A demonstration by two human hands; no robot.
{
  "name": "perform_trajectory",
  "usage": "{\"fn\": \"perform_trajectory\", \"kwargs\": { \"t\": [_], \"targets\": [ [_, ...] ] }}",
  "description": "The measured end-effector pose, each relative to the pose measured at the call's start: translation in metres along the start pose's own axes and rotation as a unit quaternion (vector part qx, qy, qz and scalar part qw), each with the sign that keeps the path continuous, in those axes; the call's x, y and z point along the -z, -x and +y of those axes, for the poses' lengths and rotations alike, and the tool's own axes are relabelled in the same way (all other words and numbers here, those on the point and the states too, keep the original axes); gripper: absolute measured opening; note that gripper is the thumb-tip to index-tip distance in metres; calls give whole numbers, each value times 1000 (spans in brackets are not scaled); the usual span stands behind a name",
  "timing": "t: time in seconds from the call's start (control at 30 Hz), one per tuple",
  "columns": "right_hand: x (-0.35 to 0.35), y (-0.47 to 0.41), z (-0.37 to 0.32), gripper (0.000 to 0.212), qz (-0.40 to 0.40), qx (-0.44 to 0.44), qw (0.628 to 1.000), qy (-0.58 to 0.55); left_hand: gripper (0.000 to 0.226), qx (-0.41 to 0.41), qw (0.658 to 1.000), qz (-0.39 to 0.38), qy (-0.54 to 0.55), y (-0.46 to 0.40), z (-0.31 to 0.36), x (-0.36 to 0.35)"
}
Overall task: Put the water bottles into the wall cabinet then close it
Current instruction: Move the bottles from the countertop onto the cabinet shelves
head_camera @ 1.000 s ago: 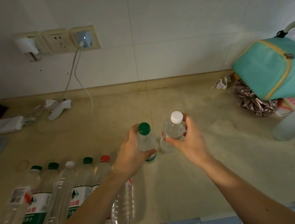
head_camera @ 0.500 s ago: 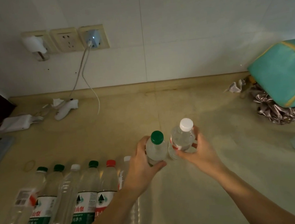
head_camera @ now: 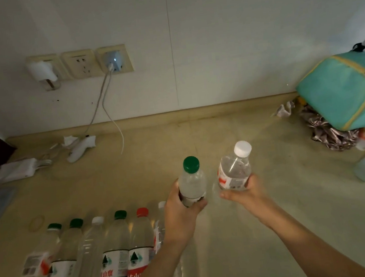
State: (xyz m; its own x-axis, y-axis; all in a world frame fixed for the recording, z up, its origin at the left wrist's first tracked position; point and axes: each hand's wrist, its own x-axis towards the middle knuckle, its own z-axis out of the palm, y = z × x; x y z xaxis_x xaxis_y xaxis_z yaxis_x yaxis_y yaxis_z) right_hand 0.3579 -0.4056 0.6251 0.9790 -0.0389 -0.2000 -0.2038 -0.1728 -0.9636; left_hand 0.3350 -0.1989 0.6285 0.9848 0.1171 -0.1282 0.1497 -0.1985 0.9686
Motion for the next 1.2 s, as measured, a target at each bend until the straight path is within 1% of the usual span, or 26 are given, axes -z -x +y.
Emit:
{"fn": "perform_trajectory", "kwargs": {
  "t": [0.07, 0.13, 0.2, 0.3, 0.4, 0.47, 0.6, 0.7, 0.87, 0.97, 1.03, 1.1, 1.13, 1.2],
  "targets": [
    [-1, 7, -18, 51, 6, 21, 1000, -17, 55, -21, 999, 1, 27, -5, 18, 12],
    [-4, 17, -46, 59, 15, 38, 999, -27, 53, -51, 998, -6, 43, -6, 44, 27],
    [-8, 32, -81, 65, 27, 64, 997, -28, 55, -97, 994, 0, 52, -3, 76, 43],
    [-18, 57, -142, 68, 47, 124, 990, -39, 53, -175, 981, 8, 82, 5, 131, 72],
    [-25, 83, -205, 71, 64, 188, 978, -65, 53, -262, 960, 2, 98, 14, 190, 101],
    [-26, 103, -247, 70, 59, 227, 969, -82, 54, -313, 945, 5, 99, 24, 231, 120],
    [-21, 143, -331, 62, 63, 300, 946, -108, 56, -394, 911, 18, 122, 45, 315, 151],
    [-14, 165, -392, 67, 61, 351, 928, -110, 51, -446, 884, 22, 135, 60, 372, 170],
    [-1, 180, -481, 75, 67, 424, 894, -127, 46, -502, 852, 24, 148, 74, 451, 196],
    [10, 170, -526, 65, 79, 451, 881, -120, 43, -530, 835, 35, 146, 72, 489, 202],
    [18, 156, -551, 56, 91, 456, 878, -112, 41, -542, 828, 47, 134, 65, 512, 202],
    [23, 137, -571, 52, 107, 453, 880, -94, 42, -542, 830, 63, 113, 51, 534, 200],
    [25, 127, -579, 54, 117, 449, 882, -86, 42, -535, 836, 77, 99, 42, 543, 199],
    [26, 104, -591, 60, 135, 437, 886, -70, 43, -501, 856, 106, 69, 20, 560, 195]
  ]
}}
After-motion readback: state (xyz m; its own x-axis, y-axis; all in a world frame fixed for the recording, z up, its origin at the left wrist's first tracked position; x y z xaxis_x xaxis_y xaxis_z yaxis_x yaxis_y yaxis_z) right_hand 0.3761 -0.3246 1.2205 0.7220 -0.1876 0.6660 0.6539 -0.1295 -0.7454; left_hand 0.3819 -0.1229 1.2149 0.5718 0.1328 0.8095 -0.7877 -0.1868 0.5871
